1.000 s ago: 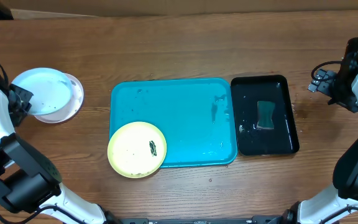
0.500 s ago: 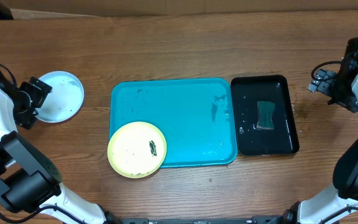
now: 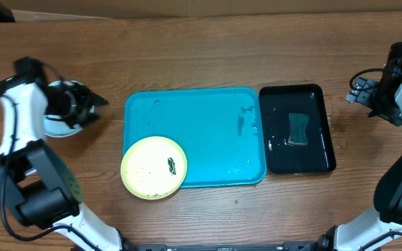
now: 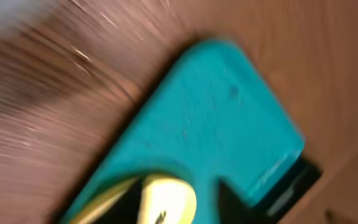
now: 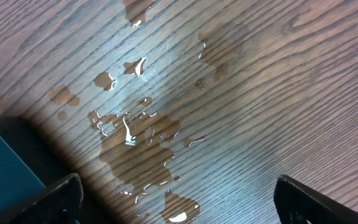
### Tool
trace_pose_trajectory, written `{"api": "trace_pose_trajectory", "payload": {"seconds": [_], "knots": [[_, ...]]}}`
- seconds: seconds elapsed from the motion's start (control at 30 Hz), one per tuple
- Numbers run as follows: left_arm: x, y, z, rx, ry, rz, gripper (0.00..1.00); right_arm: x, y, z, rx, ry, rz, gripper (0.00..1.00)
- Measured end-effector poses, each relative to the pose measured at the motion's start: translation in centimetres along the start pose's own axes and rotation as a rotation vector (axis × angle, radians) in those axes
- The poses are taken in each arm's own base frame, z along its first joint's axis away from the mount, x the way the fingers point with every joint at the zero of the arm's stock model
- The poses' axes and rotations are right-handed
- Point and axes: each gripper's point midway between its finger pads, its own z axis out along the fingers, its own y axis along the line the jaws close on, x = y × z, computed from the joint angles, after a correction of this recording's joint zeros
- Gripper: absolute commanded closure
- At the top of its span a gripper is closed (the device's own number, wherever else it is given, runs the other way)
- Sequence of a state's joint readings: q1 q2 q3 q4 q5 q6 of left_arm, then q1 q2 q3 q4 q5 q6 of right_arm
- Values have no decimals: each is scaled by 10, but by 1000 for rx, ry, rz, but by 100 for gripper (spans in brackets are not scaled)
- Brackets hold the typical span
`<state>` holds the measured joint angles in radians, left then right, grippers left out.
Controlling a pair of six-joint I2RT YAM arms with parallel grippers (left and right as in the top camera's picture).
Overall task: Clean dirty plates on tray and stack at the side
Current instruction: 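Move the left gripper right to the yellow plate's left rim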
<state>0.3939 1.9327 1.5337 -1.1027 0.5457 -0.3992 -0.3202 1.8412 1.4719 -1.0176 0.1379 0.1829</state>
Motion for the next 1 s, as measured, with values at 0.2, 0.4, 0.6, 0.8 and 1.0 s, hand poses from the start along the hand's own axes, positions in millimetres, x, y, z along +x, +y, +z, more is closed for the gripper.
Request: {"api": "trace_pose_trajectory", "payload": {"seconds": [0.2, 0.4, 0.6, 0.8, 1.0], "knots": [[67, -31, 28, -53, 194, 181, 96, 0, 0, 0, 0, 1, 0, 0], [118, -43, 41, -111, 337, 287, 96, 0, 0, 0, 0, 0, 0, 0], [147, -43, 37, -149, 417, 339, 96, 0, 0, 0, 0, 1, -1, 0], [176, -45, 13, -223, 410, 426, 96, 0, 0, 0, 0, 1, -1, 0], [197, -27, -18, -407, 271, 413, 96, 0, 0, 0, 0, 0, 0, 0]]}}
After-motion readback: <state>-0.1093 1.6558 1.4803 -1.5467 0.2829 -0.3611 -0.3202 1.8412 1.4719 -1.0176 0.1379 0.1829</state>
